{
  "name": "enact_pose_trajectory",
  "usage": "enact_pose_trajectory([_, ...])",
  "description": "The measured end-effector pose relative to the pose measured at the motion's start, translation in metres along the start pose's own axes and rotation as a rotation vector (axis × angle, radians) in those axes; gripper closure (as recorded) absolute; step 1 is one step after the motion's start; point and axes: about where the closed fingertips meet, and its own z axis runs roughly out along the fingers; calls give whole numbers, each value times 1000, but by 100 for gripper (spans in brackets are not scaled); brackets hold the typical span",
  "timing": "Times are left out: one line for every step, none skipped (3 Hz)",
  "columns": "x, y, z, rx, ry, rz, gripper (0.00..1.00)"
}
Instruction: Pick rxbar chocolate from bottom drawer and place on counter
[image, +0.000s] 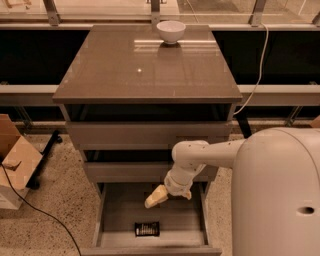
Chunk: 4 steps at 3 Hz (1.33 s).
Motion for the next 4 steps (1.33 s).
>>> enact_pose_trajectory([-6,-3,33,-33,25,28,0])
enact_pose_trajectory([-11,-12,73,-73,16,98,0])
enact_pose_trajectory([-20,-22,116,-137,-13,197,0])
enact_pose_trajectory([-25,-27,143,-183,-30,265,0])
